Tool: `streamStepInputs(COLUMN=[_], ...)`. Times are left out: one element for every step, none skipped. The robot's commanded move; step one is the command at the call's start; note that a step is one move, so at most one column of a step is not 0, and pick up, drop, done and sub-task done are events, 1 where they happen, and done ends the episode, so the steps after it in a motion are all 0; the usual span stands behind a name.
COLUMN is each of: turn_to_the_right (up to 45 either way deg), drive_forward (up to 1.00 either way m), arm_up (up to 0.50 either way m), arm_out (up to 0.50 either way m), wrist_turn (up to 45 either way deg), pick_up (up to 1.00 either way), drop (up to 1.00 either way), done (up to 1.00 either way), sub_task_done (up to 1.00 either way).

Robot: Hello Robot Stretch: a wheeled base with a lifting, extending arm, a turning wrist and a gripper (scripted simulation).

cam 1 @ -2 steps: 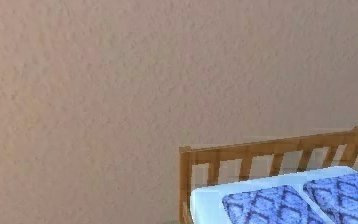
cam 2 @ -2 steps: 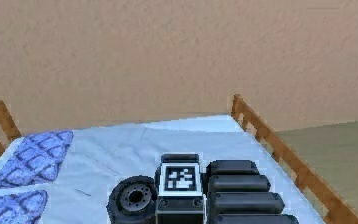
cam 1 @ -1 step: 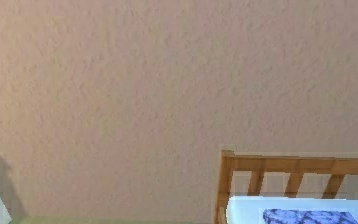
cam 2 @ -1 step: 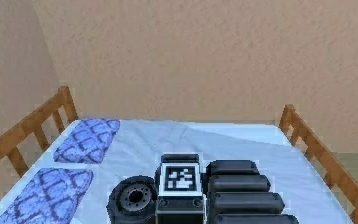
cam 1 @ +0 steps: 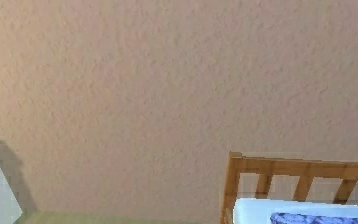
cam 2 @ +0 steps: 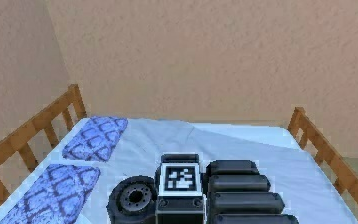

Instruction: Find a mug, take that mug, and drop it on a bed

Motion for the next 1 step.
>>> streamStepInputs(turn_to_the_right=[0.0], drive_forward=[0.0], arm_up=[0.0], arm_out=[0.4], wrist_turn=[0.0], pick_up=[0.0], drop=[0.0], done=[0.0], sub_task_done=[0.0])
